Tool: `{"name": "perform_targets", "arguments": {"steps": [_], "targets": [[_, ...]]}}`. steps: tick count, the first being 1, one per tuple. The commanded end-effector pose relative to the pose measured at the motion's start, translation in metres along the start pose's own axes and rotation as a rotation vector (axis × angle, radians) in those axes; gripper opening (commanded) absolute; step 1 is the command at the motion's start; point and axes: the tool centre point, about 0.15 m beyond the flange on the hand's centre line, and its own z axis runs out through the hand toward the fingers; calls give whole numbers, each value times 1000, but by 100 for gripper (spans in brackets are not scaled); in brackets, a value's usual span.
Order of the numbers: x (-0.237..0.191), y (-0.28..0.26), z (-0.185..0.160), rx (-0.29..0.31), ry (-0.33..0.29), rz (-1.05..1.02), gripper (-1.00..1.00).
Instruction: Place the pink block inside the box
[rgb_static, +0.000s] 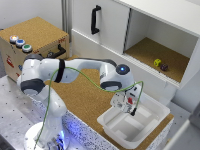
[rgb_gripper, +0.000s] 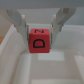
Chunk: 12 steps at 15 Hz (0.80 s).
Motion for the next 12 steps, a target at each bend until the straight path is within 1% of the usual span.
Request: {"name": "perform_targets", "arguments": {"steps": [1,2,5,6,7,8,10,11,12], "targets": [[10,-8,76,-12,-51,-56,-100],[11,-7,87,-12,-66,-48,-100],[18,-3,108,28,-84,-1,-100],[20,-4,112,22,-85,-1,-100],[22,-5,113,27,-92,0,-100],[23,-6,113,46,-105,2,-100],[21,-7,110,46,-110,-5,-100],[21,-5,104,51,-98,2,100],[21,-2,95,63,-87,24,100]]}}
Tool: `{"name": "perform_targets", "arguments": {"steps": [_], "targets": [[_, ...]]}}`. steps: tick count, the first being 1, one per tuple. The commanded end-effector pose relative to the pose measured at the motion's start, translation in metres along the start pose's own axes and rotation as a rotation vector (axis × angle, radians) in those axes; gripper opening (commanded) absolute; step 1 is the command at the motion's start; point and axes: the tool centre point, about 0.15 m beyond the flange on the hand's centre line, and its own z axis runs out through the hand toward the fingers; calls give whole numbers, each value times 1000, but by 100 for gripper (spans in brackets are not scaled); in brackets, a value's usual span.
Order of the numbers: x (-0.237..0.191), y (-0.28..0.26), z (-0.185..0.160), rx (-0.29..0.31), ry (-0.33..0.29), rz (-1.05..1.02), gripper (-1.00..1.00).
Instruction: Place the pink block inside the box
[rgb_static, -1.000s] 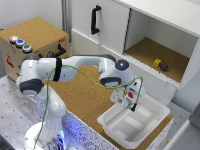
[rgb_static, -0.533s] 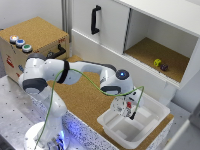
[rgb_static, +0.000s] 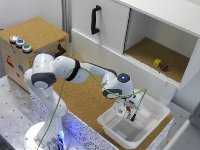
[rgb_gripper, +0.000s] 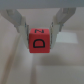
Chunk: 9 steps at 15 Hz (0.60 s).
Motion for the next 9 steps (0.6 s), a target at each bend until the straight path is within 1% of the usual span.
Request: {"name": "perform_targets", "arguments": {"steps": [1,5,6,7,8,9], "targets": [[13,19,-8,89,18,41,100],[14,30,-59,118,114,64,100],[16,29,-71,131,129,61,100],[19,27,-82,127,147,53,100],[20,25,-89,137,158,48,100],[25,19,-105,137,185,31,100]]}}
